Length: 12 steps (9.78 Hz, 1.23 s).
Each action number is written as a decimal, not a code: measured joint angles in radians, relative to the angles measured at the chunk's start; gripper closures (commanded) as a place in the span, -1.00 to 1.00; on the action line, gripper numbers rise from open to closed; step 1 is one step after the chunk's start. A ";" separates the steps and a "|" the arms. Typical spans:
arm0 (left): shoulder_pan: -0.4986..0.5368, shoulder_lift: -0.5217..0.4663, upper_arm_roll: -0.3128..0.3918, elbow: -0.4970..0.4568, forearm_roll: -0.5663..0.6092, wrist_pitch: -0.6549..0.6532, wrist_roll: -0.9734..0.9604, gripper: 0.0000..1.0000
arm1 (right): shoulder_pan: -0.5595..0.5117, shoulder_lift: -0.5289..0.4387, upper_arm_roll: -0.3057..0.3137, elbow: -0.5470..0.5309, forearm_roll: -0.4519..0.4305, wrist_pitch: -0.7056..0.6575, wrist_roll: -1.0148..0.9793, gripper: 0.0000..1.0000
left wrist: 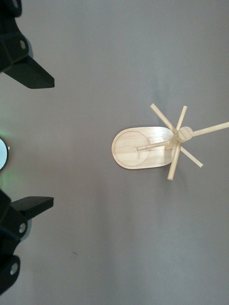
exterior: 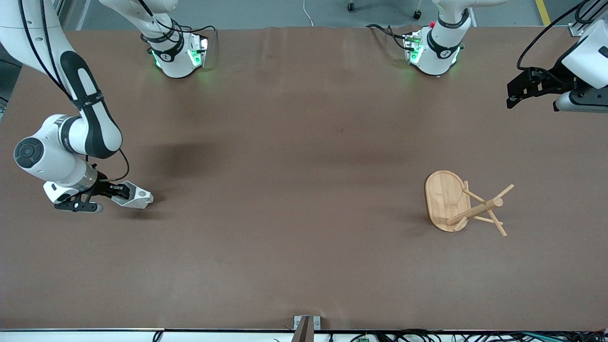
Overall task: Hang cup on rack
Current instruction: 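Lower the right gripper onto the white cup and close on it, then lift the cup with the right gripper while the left gripper approaches it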
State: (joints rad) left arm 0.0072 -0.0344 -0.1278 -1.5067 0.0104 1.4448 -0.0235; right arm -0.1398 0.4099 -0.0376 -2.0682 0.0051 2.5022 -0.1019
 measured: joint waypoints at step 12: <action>0.005 0.009 0.002 0.000 0.000 -0.002 0.001 -1.00 | 0.021 -0.160 0.067 0.374 0.271 -0.752 0.000 0.99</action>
State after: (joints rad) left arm 0.0125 -0.0258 -0.1260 -1.5068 0.0103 1.4428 -0.0228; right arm -0.1188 0.2503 0.0299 -1.6941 0.2758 1.7506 -0.1022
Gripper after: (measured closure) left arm 0.000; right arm 0.956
